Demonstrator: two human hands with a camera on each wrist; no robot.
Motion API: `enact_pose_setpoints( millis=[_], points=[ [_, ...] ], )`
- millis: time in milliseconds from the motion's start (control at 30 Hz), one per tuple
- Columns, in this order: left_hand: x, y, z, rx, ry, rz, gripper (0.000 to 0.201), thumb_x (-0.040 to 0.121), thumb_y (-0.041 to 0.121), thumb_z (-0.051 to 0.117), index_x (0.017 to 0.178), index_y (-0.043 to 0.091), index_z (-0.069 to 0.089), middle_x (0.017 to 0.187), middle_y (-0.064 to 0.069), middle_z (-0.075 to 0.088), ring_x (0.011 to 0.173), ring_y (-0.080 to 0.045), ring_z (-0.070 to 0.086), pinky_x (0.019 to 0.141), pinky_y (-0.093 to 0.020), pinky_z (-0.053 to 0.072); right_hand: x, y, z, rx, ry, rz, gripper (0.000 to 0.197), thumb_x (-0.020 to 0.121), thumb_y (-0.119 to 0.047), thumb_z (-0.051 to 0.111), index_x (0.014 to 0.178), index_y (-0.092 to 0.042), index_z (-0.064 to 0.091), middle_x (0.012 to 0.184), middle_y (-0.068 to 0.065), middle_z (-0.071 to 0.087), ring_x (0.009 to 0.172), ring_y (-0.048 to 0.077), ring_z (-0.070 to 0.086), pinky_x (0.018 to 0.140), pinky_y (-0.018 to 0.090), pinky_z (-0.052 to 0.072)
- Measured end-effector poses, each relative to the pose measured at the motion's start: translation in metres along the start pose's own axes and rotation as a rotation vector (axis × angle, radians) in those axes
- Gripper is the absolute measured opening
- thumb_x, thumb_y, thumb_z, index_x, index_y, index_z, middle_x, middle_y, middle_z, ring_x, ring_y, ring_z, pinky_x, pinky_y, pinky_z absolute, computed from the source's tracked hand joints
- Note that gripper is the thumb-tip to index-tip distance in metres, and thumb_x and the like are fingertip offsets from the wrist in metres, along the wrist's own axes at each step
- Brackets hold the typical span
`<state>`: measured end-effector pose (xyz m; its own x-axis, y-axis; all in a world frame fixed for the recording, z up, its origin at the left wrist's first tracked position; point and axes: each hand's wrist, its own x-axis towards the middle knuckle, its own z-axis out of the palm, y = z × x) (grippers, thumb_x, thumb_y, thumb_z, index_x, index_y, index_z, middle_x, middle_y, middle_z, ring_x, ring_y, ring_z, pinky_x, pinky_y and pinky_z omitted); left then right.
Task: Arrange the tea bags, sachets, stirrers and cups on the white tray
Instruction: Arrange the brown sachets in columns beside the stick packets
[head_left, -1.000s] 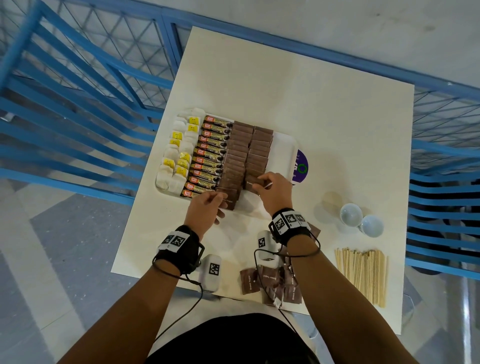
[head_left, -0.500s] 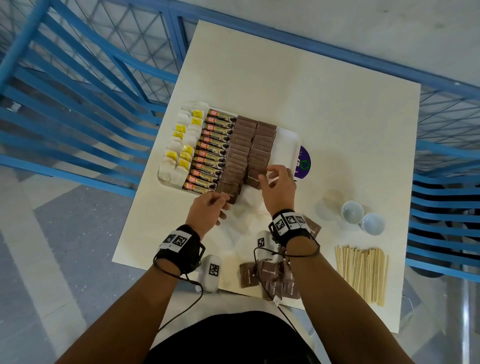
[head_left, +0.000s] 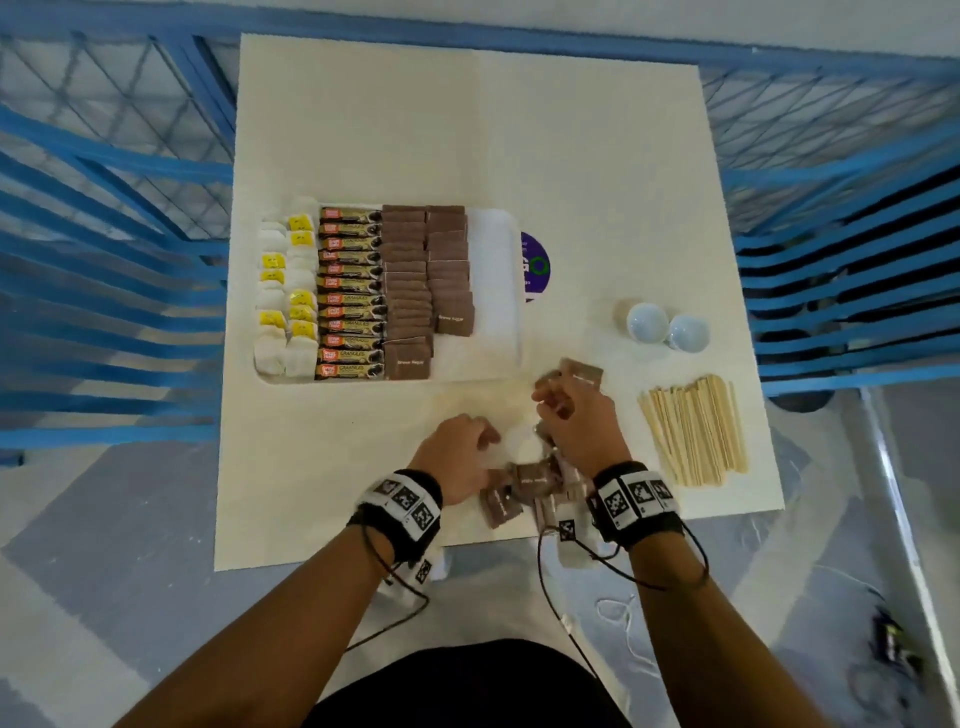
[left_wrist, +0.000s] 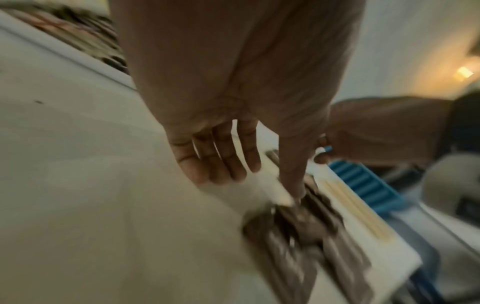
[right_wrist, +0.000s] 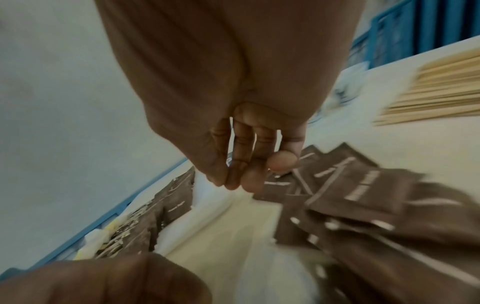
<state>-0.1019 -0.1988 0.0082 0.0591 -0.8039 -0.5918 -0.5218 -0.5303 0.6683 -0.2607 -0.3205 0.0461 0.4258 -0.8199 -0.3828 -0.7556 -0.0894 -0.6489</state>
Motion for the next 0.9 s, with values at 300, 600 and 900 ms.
enact_pose_setpoints(
  millis=[300,600,900],
  points=[
    [-0.008,0.000,0.037,0.590,0.070,0.398,0.083,0.075,0.057,0.077,0.147,0.036,0.042,0.135,-0.004,0.042,0.122,-0.025,0.039,0.102,-0.043,0.043,-0.067,0.057,0.022,-0.286,0.160,0.280,0.076,0.078,-0.027,0.080,0.144,-0.036,0.042,0.131,0.018,0.042,0.115,0.036,0.041,0.100,0.046,0.037],
    [-0.020,-0.032,0.009,0.304,0.261,0.208,0.047,0.080,0.023,0.081,0.124,0.022,0.064,0.124,-0.006,0.048,0.116,-0.026,0.042,0.100,-0.038,0.047,-0.061,0.020,0.057,-0.005,0.138,0.196,0.065,0.075,-0.008,0.081,0.126,-0.040,0.056,0.132,0.007,0.038,0.118,0.033,0.049,0.106,0.034,0.043],
    [-0.034,-0.040,-0.001,0.231,0.378,0.093,0.085,0.068,0.062,0.078,0.137,0.023,0.048,0.135,-0.004,0.045,0.124,-0.027,0.040,0.107,-0.047,0.041,-0.033,0.002,0.049,-0.016,0.115,0.080,0.045,0.087,-0.004,0.068,0.127,-0.022,0.057,0.139,0.010,0.042,0.128,0.030,0.047,0.110,0.043,0.044]
  ],
)
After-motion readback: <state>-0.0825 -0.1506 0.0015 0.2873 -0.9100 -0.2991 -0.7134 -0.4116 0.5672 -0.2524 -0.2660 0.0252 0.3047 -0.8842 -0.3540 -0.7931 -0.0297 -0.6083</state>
